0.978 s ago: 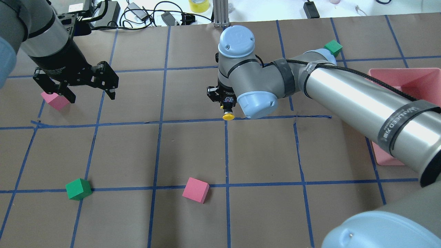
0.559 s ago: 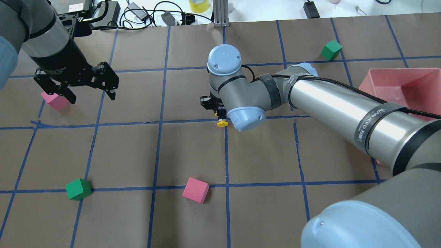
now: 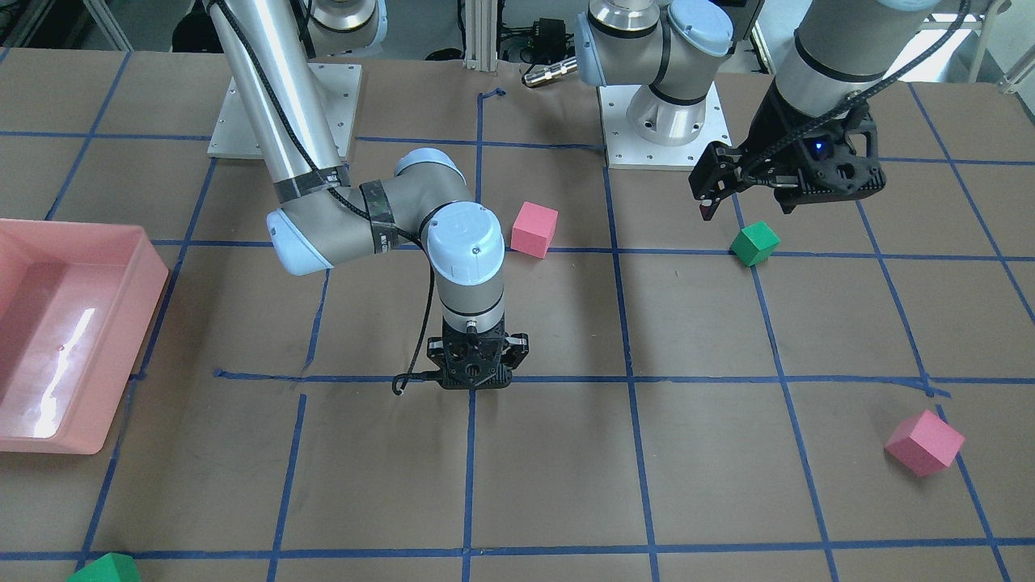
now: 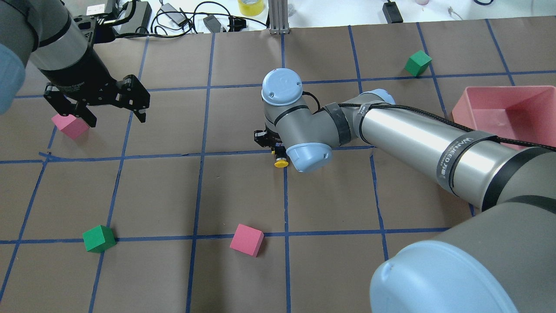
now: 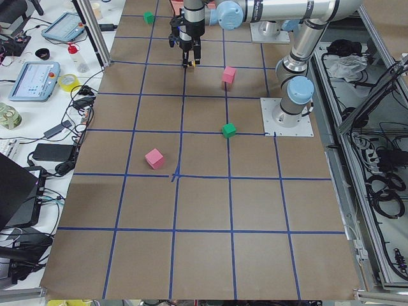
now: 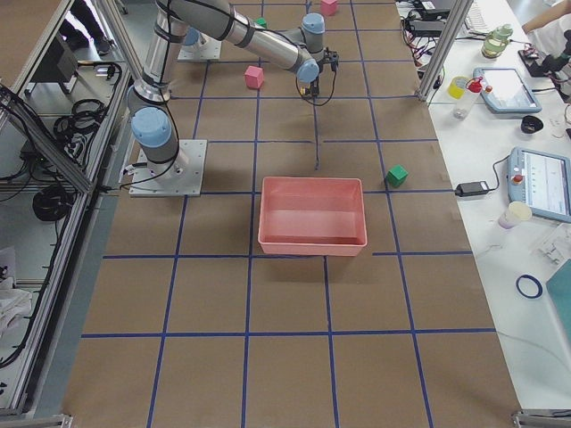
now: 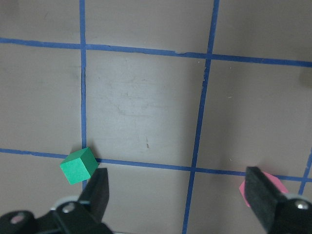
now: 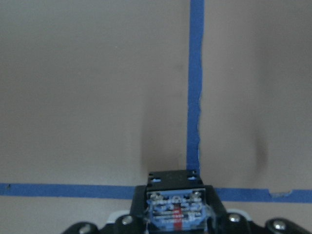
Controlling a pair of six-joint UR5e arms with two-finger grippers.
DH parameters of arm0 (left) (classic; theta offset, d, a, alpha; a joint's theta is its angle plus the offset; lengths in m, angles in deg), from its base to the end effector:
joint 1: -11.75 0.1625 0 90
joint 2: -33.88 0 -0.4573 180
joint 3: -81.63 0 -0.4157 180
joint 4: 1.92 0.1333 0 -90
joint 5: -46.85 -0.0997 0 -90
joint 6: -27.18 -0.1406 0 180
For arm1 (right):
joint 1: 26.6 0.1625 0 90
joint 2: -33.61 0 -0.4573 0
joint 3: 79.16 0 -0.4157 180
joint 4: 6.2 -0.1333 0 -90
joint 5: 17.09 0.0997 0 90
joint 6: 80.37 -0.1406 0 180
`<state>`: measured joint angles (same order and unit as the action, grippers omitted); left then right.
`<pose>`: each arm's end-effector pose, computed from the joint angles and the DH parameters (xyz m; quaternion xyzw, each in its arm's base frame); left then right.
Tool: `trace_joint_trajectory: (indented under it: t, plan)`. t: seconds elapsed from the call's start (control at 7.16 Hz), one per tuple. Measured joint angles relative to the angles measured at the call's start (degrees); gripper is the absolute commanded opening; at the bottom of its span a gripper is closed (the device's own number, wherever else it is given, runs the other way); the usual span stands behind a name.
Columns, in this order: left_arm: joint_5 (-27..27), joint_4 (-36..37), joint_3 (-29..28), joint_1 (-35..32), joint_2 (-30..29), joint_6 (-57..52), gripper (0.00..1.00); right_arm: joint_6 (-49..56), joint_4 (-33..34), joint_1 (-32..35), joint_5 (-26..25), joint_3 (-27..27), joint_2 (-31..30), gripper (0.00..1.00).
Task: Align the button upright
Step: 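Set the switch down on the table, release, and raise the right gripper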
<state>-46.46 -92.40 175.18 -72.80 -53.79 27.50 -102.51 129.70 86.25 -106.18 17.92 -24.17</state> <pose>-0.0778 -0.5022 0.4673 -0.0499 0.9982 0.0161 0.0282 0.3892 -0.5747 0.1579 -0.0066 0.9983 -0.0501 0.0293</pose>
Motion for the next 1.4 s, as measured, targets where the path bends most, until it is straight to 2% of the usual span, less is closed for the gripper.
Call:
trace_joint_trajectory:
  t: [0.14, 0.28, 0.56, 0.84, 1.12, 1.26, 1.4]
  plan:
    - [-0.1, -0.2, 0.0, 0.0, 0.2, 0.0, 1.0, 0.0, 0.1, 0.0, 0.1, 0.1, 0.0, 0.79]
    - [-0.1, -0.7, 0.0, 0.0, 0.3, 0.0, 1.0, 0.0, 0.2, 0.0, 0.1, 0.3, -0.2, 0.98]
    - [0.1, -2.6, -0.3, 0.0, 0.7, 0.0, 1.0, 0.9, 0.3, 0.0, 0.0, 0.4, -1.5, 1.0]
    - [0.5, -3.2, -0.5, 0.1, 0.5, 0.1, 1.0, 5.0, -1.9, -2.6, -0.2, 0.1, -6.2, 1.0]
    - [0.5, -3.2, 1.2, -0.1, -0.4, 0.1, 1.0, 13.0, -10.6, -10.7, 0.6, -0.5, -12.8, 1.0]
    - [0.7, -2.8, 2.0, -0.2, -0.9, 0.2, 1.0, 17.1, -17.7, -15.2, 1.1, -1.8, -16.8, 1.0]
    - [1.4, -1.4, 2.5, -1.0, -1.9, 0.6, 1.0, 20.0, -27.8, -18.9, 1.0, -5.2, -20.4, 1.0]
